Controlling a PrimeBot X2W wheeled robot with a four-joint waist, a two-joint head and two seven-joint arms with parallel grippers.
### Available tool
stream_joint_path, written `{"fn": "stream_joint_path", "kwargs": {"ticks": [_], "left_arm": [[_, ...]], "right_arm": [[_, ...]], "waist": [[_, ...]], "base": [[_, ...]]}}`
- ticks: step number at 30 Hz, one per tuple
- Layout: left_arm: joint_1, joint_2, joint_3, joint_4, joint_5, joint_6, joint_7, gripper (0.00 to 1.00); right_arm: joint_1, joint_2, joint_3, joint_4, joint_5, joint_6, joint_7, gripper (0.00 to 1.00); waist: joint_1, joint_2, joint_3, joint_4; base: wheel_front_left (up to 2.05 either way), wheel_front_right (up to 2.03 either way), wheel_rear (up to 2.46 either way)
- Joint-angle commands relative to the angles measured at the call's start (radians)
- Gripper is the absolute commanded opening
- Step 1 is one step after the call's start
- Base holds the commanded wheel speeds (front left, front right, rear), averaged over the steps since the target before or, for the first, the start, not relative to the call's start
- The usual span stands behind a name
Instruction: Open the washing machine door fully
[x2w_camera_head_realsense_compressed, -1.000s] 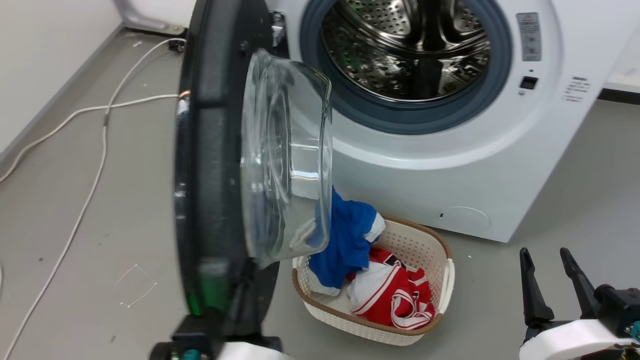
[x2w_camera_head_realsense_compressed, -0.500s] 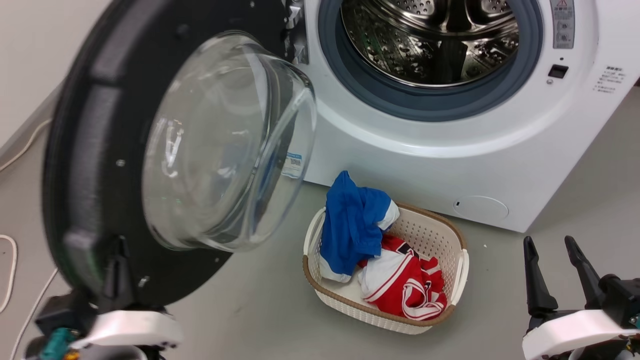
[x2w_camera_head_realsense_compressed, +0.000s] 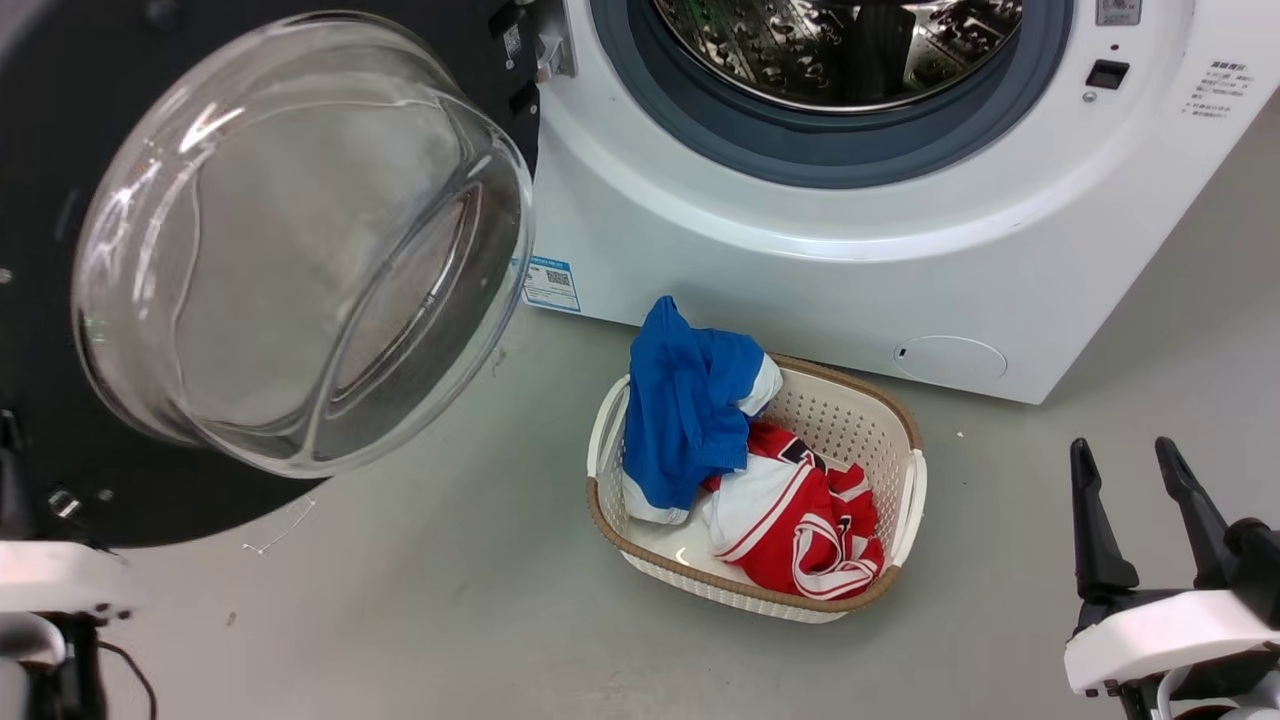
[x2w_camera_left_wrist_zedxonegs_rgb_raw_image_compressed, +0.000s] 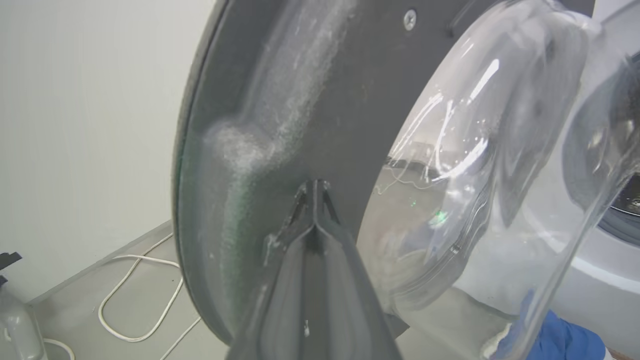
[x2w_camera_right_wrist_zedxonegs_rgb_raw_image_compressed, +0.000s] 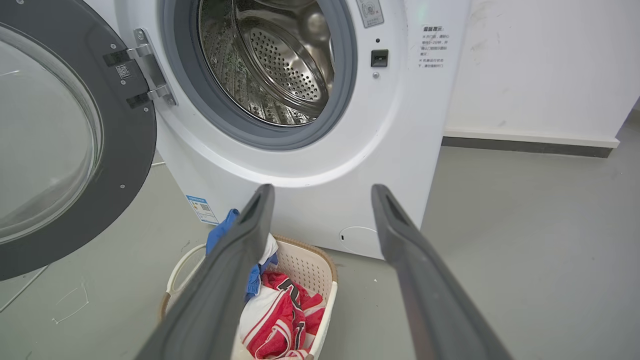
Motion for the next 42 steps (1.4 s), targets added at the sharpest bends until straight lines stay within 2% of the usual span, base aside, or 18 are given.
{"fn": "stream_joint_path", "kwargs": {"ticks": [1, 8, 14, 20, 26, 27, 33, 42], "left_arm": [[-0.035, 0.02, 0.015, 0.034, -0.007, -0.017, -0.002, 0.0], [-0.079, 0.034, 0.046, 0.119, -0.002, -0.056, -0.002, 0.0], [-0.033, -0.018, 0.067, 0.095, 0.045, -0.049, -0.002, 0.0], [0.055, -0.099, 0.058, -0.01, 0.129, -0.027, -0.002, 0.0], [0.156, -0.202, -0.005, -0.1, 0.186, -0.031, -0.002, 0.0], [0.156, -0.202, -0.005, -0.1, 0.186, -0.031, -0.002, 0.0], [0.226, -0.293, -0.097, -0.142, 0.233, -0.039, -0.002, 0.0], [0.18, -0.339, -0.22, -0.102, 0.289, -0.104, -0.002, 0.0]], "right_arm": [[-0.018, -0.006, -0.001, -0.004, -0.008, 0.0, 0.0, 1.0], [-0.023, -0.004, -0.001, 0.008, -0.001, 0.0, -0.004, 1.0], [-0.018, 0.001, 0.001, 0.029, 0.003, 0.0, -0.016, 1.0], [0.005, 0.009, 0.009, 0.053, 0.009, 0.0, -0.027, 1.0], [0.024, 0.014, 0.022, 0.07, 0.024, 0.0, -0.03, 1.0], [0.024, 0.014, 0.022, 0.07, 0.024, 0.0, -0.03, 1.0], [0.035, 0.016, 0.036, 0.081, 0.027, 0.0, -0.032, 1.0], [0.041, 0.018, 0.06, 0.074, 0.027, 0.0, -0.022, 1.0]], "waist": [[-0.0001, 0.0, 0.005, -0.003], [-0.0001, 0.0, 0.013, -0.016], [-0.0001, 0.0, -0.009, -0.024], [-0.0001, 0.0, -0.062, -0.031], [-0.0001, 0.0, -0.11, -0.051], [-0.0001, 0.0, -0.11, -0.051], [-0.0001, 0.0, -0.146, -0.088], [-0.0001, 0.0, -0.155, -0.177]], "base": [[0.0, 0.0, 0.0], [0.0, 0.0, 0.0], [0.0, 0.0, 0.0], [0.0, 0.0, 0.0], [0.0, 0.0, 0.0], [0.0, 0.0, 0.0], [0.0, 0.0, 0.0], [0.0, 0.0, 0.0]]}}
